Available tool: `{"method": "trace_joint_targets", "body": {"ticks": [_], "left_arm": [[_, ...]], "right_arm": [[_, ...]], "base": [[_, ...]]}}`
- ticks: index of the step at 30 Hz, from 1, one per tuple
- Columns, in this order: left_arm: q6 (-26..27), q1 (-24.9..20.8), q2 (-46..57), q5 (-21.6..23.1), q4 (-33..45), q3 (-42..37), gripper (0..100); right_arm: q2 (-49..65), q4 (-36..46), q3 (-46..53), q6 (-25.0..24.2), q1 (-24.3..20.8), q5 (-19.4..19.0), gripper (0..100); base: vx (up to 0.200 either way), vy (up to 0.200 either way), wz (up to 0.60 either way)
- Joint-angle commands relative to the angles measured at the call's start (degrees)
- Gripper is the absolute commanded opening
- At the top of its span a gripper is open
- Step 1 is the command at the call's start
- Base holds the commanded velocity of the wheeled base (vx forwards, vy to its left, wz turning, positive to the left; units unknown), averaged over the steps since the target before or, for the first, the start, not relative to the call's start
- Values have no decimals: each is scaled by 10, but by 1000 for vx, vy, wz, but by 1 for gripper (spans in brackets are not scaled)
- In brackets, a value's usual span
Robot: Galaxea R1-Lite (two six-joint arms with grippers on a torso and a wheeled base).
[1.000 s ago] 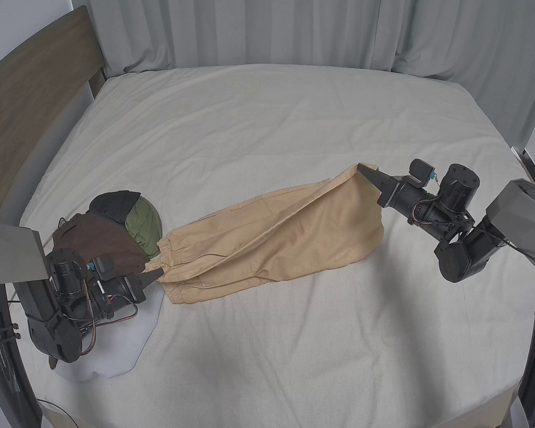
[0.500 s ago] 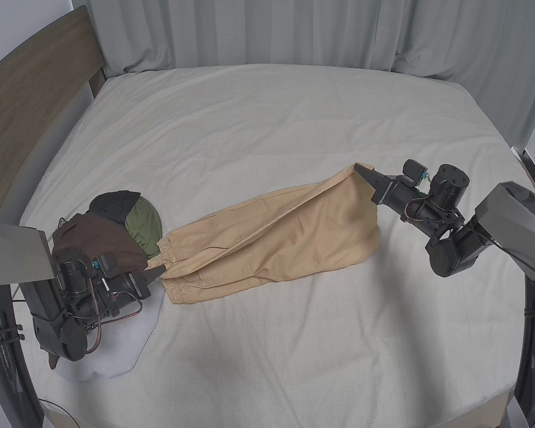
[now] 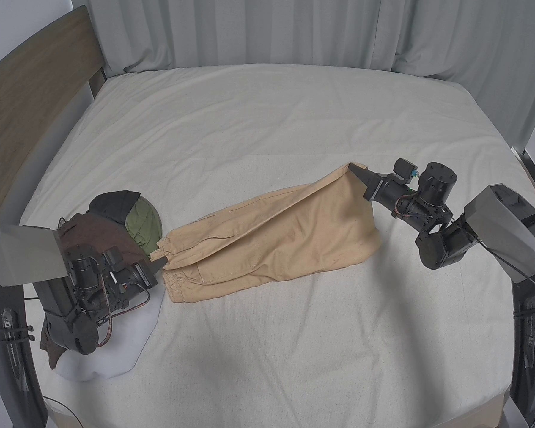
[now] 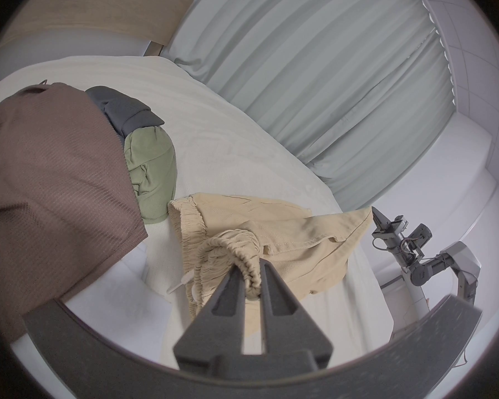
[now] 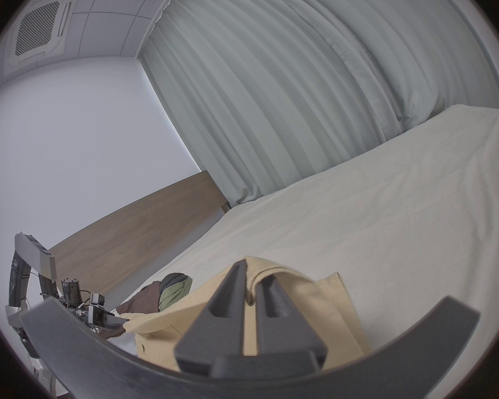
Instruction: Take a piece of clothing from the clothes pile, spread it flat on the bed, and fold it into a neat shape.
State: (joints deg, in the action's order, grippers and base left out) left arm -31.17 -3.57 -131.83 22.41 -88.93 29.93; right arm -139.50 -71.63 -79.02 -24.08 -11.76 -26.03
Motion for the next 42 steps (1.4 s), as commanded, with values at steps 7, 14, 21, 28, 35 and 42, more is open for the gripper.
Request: {"method": "trace_joint_targets", "body": {"ticks": [7,14,21,28,35,42], "left_arm": [[-14,-4,-30,-3,-1,23,0],[-14,-3,-44,-12,-1,37,0],[-28,-2,-40,-14,-1,39,100],[-88,7,-36,-52,0,71,100],[-89,12,-30,-53,0,73,100],[-90,12,-10,-53,1,69,100]], "right_arm": [[-42,17,-50,0,1,2,0],[-53,17,-51,2,0,2,0],[-60,18,-61,3,-4,2,100],[-51,19,-19,3,-4,9,100],[-48,4,18,4,-10,9,100],[-43,4,40,4,-14,9,100]], "base": [[0,0,0],[0,0,0],[0,0,0],[0,0,0],[0,0,0],[0,0,0]]}}
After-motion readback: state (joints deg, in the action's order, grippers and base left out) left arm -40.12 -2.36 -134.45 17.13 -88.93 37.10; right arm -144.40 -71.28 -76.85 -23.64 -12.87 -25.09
